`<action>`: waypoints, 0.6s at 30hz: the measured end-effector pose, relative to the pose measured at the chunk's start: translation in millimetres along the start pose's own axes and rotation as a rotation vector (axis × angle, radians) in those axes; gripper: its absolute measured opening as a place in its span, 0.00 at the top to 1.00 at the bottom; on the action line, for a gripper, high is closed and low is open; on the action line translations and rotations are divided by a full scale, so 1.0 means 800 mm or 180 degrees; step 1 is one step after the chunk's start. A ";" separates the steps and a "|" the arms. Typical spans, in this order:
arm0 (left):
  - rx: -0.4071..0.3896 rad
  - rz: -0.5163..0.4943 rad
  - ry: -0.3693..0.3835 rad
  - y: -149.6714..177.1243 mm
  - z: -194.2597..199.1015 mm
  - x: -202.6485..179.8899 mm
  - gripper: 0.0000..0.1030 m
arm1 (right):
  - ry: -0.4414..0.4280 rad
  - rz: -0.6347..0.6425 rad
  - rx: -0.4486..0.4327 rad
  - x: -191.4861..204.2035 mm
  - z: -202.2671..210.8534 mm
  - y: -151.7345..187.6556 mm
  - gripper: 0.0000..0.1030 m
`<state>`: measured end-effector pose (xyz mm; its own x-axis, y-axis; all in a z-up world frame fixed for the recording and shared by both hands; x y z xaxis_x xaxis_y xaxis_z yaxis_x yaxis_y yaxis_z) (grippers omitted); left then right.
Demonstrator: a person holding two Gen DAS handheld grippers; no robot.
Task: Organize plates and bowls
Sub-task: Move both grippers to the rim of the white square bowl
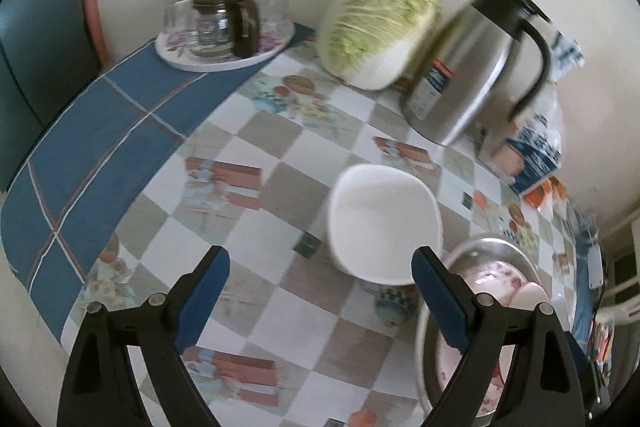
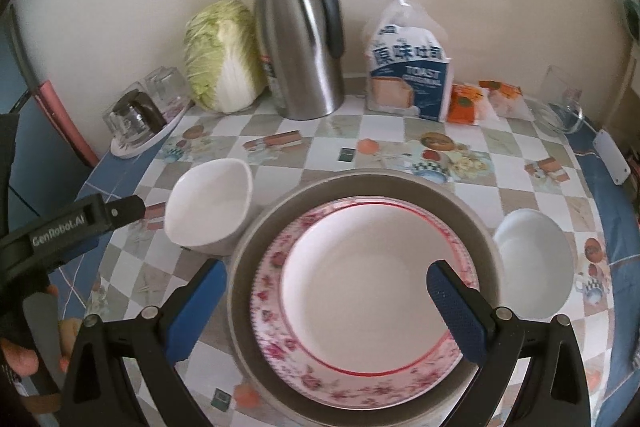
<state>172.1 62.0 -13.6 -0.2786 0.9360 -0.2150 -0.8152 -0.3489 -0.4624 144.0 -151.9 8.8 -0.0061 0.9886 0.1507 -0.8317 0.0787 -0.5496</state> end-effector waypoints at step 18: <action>-0.0066 0.0325 -0.0042 -0.018 -0.008 0.064 0.07 | -0.0176 0.0264 0.0009 0.095 -0.032 0.002 0.01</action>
<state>172.4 114.6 -23.4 -0.3667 0.8960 -0.2506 -0.7715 -0.4434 -0.4564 156.4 -73.0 -1.4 -0.1055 0.9830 0.1500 -0.8287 -0.0035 -0.5597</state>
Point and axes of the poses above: each gripper's, at about its wrist camera, not at the fingertips, and z roughly against the way its jaws point, x to its left, y to its underside, the point moved 1 cm from there along -z, roughly the way its jaws point, and after that the axes turned 1 degree about y, right-handed, at the moved point
